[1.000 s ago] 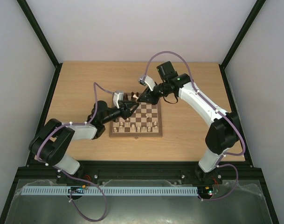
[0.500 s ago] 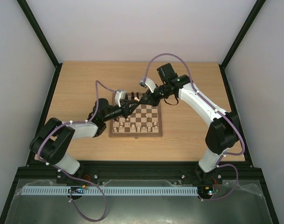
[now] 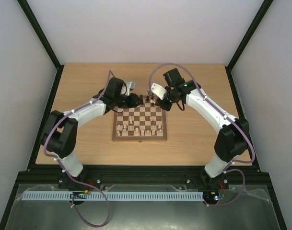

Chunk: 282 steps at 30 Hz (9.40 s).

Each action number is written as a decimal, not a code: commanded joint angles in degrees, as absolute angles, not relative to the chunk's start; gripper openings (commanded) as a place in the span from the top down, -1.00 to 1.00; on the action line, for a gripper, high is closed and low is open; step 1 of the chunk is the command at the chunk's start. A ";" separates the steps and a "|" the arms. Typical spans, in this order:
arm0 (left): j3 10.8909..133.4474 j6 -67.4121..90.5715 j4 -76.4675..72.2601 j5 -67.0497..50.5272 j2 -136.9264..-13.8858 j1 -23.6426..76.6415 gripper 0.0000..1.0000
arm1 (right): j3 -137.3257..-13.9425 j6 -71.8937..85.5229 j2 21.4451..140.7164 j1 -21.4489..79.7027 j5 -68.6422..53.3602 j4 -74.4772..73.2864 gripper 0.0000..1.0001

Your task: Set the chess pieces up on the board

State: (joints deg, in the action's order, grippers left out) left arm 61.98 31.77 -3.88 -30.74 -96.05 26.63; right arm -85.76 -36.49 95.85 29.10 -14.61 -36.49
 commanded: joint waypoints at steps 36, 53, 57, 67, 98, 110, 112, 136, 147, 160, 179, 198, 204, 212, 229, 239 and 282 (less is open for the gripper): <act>101.02 23.12 57.29 -22.08 -123.29 29.88 0.55 | -68.55 -39.58 84.05 28.94 -13.44 -30.96 0.87; 95.38 22.19 50.06 -21.55 -113.57 30.31 0.53 | -69.05 -38.76 84.77 29.00 -13.75 -31.20 0.86; 90.71 22.93 44.02 -19.96 -107.19 30.34 0.48 | -70.11 -38.84 85.20 28.96 -13.43 -31.94 0.86; 63.05 39.28 1.35 -44.47 -89.44 27.31 0.08 | -73.90 -38.40 86.51 30.88 -15.09 -35.42 0.85; 62.79 40.19 -0.71 -49.69 -93.37 29.78 0.29 | -76.89 -35.48 87.13 32.70 -19.54 -36.89 0.83; 61.86 41.35 -3.19 -52.92 -94.29 30.71 0.68 | -77.52 -34.59 87.81 32.70 -19.78 -35.95 0.82; 61.87 41.61 -3.61 -53.48 -94.51 30.71 0.64 | -77.51 -34.46 87.86 32.72 -19.69 -35.87 0.82; 49.41 62.12 -35.39 -46.63 -89.21 30.31 0.79 | -71.55 -4.86 82.82 14.94 -48.44 -20.23 -0.05; 42.90 74.62 -62.51 -35.54 -89.97 33.28 0.78 | -58.52 24.83 81.80 11.85 -62.20 6.17 -0.25; 44.15 74.79 -62.56 -33.68 -91.68 35.04 0.78 | -58.39 28.48 83.85 14.79 -66.78 9.85 0.23; 44.17 73.46 -59.74 -33.57 -91.16 34.33 0.49 | -59.16 21.41 82.53 15.69 -61.33 4.64 0.79; 54.19 27.28 12.83 -1.09 -68.30 11.57 -0.58 | -82.87 -17.67 90.17 38.97 -23.92 -34.33 0.83; 52.14 29.49 14.89 7.36 -64.85 6.03 -0.98 | -87.34 -21.43 96.91 48.66 -13.74 -38.80 0.81; 50.99 30.06 13.73 3.87 -63.40 3.82 -0.98 | -90.13 -22.75 105.54 55.67 -7.87 -42.02 0.79; 50.14 30.10 12.40 -0.62 -62.58 2.81 -0.97 | -96.05 -22.50 114.84 57.32 -0.56 -45.79 0.77; 49.83 30.20 11.96 -1.34 -62.27 2.64 -0.95 | -96.93 -22.37 117.37 57.30 0.92 -46.35 0.76; 48.70 30.15 9.72 -7.05 -62.97 2.11 -0.87 | -99.56 -17.16 113.51 47.61 0.14 -44.86 0.17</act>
State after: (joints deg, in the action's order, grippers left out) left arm 49.41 30.17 11.00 -5.91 -63.46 2.55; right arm -100.99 -19.03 115.09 50.48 -1.41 -44.64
